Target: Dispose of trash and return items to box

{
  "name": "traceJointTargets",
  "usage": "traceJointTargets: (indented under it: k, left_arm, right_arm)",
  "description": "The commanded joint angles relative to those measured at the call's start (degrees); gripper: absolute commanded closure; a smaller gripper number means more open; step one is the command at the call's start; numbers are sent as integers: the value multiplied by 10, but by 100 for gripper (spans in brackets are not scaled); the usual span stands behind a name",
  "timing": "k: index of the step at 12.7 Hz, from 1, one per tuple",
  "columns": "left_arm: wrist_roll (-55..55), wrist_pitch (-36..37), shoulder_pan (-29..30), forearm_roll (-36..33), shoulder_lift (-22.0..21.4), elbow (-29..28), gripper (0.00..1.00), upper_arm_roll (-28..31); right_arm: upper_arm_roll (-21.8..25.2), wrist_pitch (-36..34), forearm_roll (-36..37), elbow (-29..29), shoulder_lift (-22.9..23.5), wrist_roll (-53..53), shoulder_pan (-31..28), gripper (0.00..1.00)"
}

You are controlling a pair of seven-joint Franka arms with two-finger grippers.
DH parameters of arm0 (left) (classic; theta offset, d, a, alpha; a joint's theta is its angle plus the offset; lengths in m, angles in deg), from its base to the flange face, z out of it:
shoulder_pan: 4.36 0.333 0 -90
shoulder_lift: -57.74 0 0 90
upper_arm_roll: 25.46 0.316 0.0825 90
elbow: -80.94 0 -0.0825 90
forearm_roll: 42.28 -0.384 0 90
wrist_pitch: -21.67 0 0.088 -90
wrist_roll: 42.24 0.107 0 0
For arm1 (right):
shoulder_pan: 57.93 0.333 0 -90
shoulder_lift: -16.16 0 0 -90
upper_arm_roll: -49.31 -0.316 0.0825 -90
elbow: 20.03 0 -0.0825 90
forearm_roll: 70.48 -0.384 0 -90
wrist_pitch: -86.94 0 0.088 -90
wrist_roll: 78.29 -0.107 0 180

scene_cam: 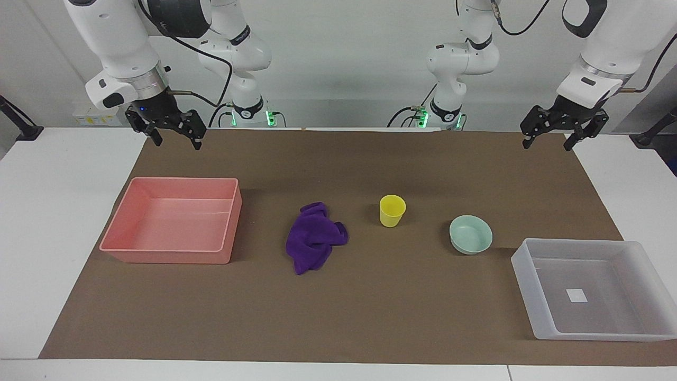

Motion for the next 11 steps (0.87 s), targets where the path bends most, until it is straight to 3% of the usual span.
traceJointTargets:
  k: [1, 8, 11]
  left_arm:
    - [-2, 4, 2, -3, -16, -16, 0, -2]
    - [-12, -39, 3, -1, -8, -21, 0, -2]
    - [-12, -113, 3, -1, 9, -65, 0, -3]
  right_arm:
    - [-5, -6, -3, -7, -8, 16, -10, 0]
    - [-5, -6, -3, -7, -8, 16, -10, 0]
    - [-5, -6, -3, -7, -8, 16, -10, 0]
